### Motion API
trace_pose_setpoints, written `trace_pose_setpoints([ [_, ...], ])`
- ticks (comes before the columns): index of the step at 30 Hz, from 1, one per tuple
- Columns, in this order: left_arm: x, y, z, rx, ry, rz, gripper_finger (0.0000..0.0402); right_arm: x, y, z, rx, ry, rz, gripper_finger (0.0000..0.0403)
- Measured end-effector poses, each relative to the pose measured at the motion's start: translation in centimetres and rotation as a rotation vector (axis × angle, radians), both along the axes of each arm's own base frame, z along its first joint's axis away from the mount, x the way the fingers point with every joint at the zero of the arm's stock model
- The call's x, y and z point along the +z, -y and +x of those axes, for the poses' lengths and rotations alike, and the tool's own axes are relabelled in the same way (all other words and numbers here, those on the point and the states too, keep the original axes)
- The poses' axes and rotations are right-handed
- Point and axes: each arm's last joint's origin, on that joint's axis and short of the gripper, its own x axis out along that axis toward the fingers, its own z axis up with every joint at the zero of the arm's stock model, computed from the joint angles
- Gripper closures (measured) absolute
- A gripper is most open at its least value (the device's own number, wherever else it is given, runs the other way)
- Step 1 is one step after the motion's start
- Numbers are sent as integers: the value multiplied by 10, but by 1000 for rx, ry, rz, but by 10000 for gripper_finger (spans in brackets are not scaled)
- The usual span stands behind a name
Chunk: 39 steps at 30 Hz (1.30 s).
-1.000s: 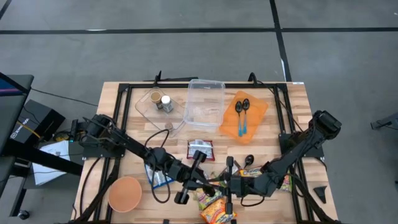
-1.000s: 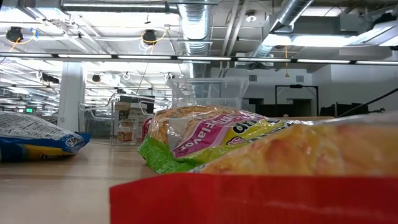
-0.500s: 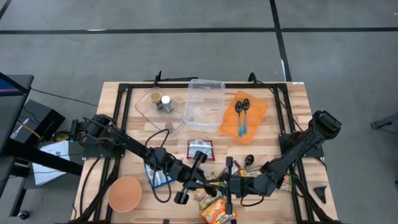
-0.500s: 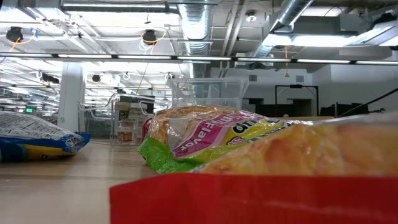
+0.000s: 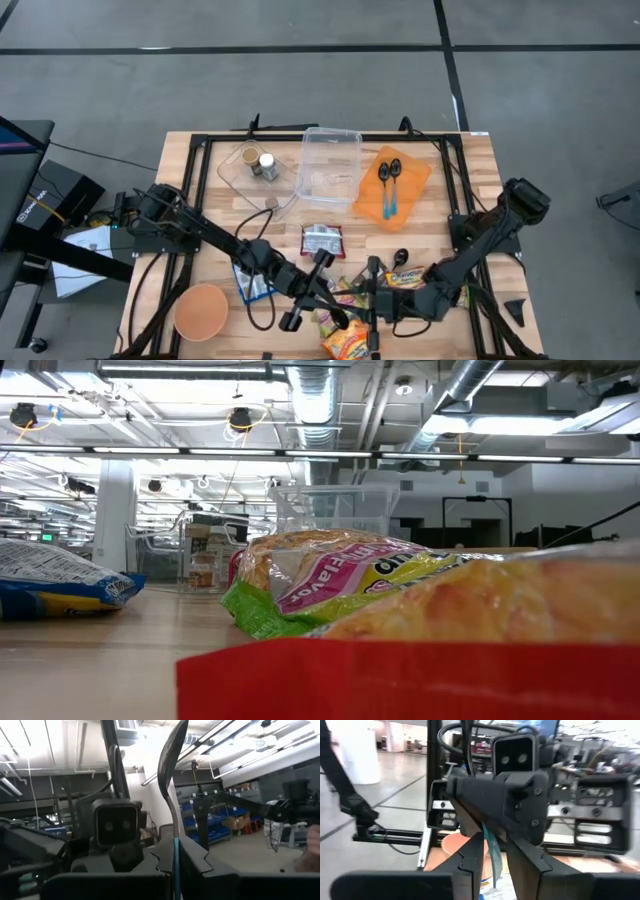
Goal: Pick & Place Food Item
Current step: Put the blue spoon into the orange bin
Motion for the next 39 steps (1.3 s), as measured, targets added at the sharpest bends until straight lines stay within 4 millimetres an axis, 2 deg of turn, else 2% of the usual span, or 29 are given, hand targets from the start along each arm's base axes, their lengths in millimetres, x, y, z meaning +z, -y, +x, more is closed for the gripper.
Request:
trace_pose_setpoints([
  [9, -2, -1, 0, 30, -15, 0, 402, 10, -24, -30, -109, 48, -68, 324],
  [14, -5, -1, 1, 32, -44, 14, 401, 11, -18, -23, -132, 55, -70, 315],
  [20, -11, -1, 4, 88, -101, 45, 401, 12, -5, -9, -106, 77, -48, 257],
  [25, -11, -1, 4, 95, -101, 53, 401, 13, -8, -12, -103, 78, -46, 205],
  [28, -11, 1, 3, 91, -92, 58, 401, 12, -15, -19, -91, 75, -44, 188],
  [35, -7, 2, 0, 91, -47, 46, 401, 15, -30, -38, -74, 81, -38, 189],
  [39, -5, -1, 1, 98, -37, 40, 401, 18, -29, -36, -54, 101, -21, 193],
])
